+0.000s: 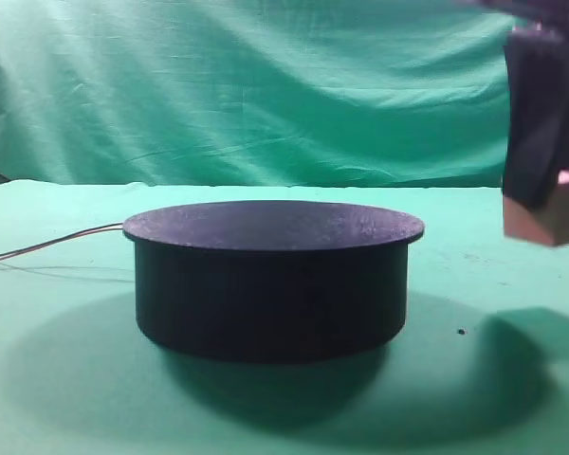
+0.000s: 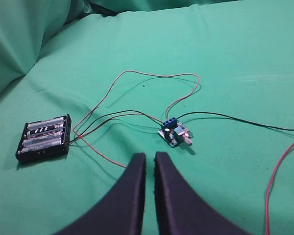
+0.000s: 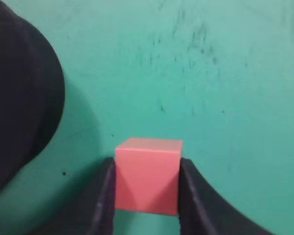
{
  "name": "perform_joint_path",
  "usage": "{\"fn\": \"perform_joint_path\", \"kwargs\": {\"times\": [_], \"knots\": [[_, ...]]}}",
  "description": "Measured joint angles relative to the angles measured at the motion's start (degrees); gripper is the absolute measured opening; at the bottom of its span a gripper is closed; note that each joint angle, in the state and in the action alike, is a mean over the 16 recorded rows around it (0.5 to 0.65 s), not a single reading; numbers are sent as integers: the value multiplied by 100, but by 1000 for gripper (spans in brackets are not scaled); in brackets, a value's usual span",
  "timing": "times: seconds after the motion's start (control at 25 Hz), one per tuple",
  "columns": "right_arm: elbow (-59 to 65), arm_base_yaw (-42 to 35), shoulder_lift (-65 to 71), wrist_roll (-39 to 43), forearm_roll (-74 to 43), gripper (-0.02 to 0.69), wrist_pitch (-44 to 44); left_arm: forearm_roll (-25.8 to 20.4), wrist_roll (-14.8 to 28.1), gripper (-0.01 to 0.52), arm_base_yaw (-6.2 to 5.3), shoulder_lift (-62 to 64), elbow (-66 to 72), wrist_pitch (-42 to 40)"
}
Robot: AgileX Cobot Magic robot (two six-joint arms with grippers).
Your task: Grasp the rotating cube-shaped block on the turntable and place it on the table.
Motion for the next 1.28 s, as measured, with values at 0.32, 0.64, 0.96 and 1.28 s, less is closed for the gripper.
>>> {"fn": "perform_joint_path", "kwargs": {"times": [0.32,0.64,0.96,1.28], "knots": [[-128,-1,-879,97,89,346,496,0,0,0,0,0,0,0],[-71,-1,-2327,-198,315,68,962,0,0,0,0,0,0,0],[119,-1,-3418,-1143,819,0,961,0,0,0,0,0,0,0],[387,-171,-4265,-1988,886,0,687,0,0,0,0,0,0,0]]}}
